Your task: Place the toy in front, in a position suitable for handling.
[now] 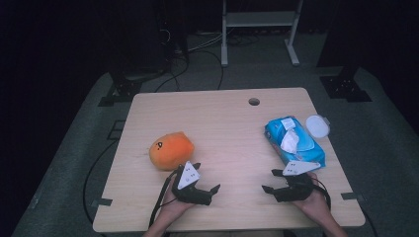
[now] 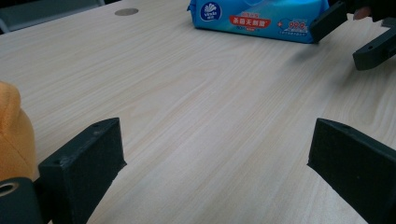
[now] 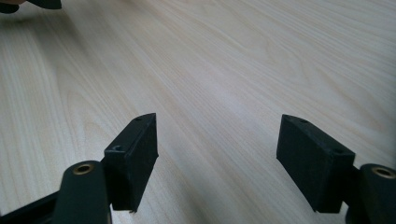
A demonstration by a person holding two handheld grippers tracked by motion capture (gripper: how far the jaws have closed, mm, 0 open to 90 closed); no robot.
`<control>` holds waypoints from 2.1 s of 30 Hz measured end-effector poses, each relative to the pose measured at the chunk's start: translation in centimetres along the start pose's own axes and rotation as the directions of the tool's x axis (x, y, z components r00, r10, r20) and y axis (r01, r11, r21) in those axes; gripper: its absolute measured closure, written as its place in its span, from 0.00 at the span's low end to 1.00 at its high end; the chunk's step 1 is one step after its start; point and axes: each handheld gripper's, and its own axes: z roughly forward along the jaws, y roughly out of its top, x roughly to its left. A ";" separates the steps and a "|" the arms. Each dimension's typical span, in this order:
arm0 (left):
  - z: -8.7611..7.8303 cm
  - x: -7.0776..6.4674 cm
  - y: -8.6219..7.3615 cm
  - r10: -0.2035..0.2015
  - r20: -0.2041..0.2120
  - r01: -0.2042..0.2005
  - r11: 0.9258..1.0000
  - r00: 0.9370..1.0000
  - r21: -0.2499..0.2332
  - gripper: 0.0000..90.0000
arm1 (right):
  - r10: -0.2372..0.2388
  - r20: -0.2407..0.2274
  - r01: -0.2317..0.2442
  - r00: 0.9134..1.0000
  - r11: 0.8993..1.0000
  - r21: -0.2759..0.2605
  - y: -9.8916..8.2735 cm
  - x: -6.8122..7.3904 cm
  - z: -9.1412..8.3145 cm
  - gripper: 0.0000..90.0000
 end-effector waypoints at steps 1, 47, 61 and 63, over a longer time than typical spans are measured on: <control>0.0 0.0 0.0 0.000 0.000 0.000 1.000 1.000 0.000 0.03 | 0.000 0.000 0.000 1.000 1.000 0.000 0.0 0.0 0.0 0.31; -7.4 13.2 2.5 -0.100 -0.189 0.089 0.994 0.977 -0.063 0.00 | -0.015 -0.002 0.015 1.000 1.000 0.001 0.1 1.0 0.2 0.32; -4.6 15.2 -0.7 -0.215 -0.068 0.222 0.969 0.974 0.106 0.00 | -0.032 -0.010 0.032 0.999 0.999 0.010 0.1 1.3 0.3 0.34; -4.5 14.7 -0.7 -0.196 -0.081 0.203 0.975 0.977 0.094 0.00 | -0.035 -0.009 0.035 0.999 0.999 0.011 0.1 1.4 0.2 0.34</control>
